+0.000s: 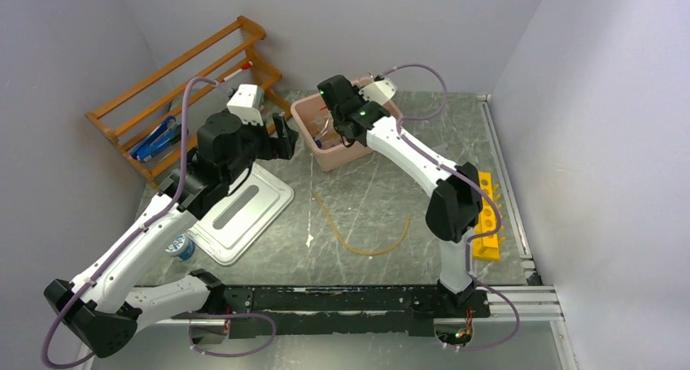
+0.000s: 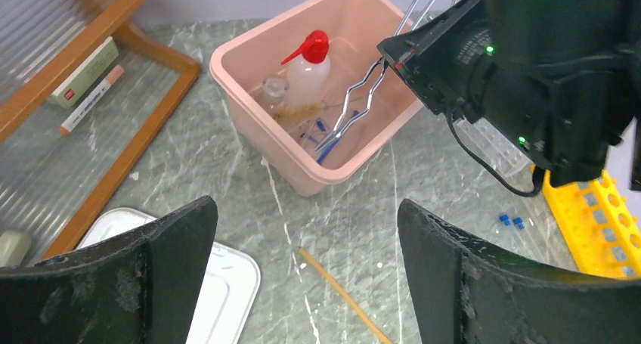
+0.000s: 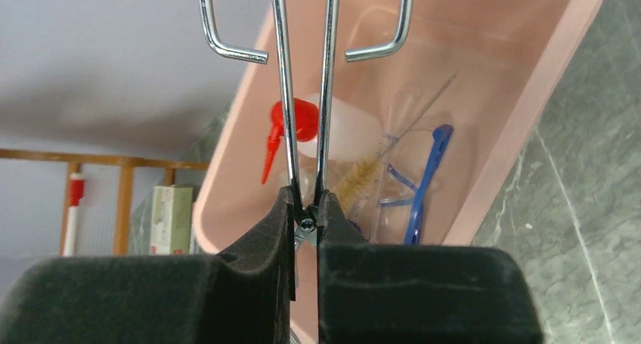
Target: Organize the chemistry lab equipment
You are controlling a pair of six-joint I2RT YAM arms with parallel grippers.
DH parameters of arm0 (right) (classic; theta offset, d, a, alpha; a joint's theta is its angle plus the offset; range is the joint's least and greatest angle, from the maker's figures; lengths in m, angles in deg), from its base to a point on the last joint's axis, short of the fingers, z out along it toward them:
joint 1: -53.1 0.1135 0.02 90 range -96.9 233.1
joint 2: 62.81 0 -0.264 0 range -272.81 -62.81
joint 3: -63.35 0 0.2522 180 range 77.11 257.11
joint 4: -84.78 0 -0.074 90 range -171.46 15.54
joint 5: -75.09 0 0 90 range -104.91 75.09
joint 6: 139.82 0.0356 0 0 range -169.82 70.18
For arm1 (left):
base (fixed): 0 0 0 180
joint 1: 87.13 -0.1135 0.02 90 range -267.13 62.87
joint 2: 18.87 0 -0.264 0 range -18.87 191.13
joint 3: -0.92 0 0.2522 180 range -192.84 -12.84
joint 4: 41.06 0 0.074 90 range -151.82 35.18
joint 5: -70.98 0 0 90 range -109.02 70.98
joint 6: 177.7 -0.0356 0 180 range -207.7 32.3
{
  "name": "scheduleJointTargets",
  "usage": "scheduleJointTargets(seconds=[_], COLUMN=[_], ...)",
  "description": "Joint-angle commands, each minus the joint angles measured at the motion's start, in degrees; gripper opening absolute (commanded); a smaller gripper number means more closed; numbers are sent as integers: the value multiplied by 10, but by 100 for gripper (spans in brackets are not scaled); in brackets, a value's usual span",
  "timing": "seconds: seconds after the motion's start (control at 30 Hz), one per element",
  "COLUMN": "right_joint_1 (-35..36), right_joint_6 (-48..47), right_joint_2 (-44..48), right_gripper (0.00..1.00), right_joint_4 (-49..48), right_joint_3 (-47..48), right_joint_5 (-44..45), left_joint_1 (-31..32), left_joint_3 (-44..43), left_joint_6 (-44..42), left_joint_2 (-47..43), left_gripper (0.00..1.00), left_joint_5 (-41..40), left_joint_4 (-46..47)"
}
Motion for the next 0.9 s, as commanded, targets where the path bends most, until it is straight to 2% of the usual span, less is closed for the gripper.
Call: scheduleJointTargets(seconds=[0.0, 0.33, 0.57, 0.87], right_joint_1=[-19, -49, -50, -58], right_joint_6=[111, 177, 194, 267], right_joint_2=[-35, -115, -147, -181], right_gripper=[0, 0, 0, 0], right_joint_4=[100, 166, 160, 182], right_joint_3=[42, 101, 120, 120], right_joint_5=[27, -13, -31, -83], left_joint_1=[-2, -2, -2, -3], left_joint_3=[10, 25, 31, 21], left_joint_6=[-20, -50, -55, -58], left_joint_2=[-14, -9, -4, 15], left_gripper=[93, 93, 93, 93], left_joint_5=[-13, -20, -32, -39], left_joint_4=[-26, -14, -17, -21])
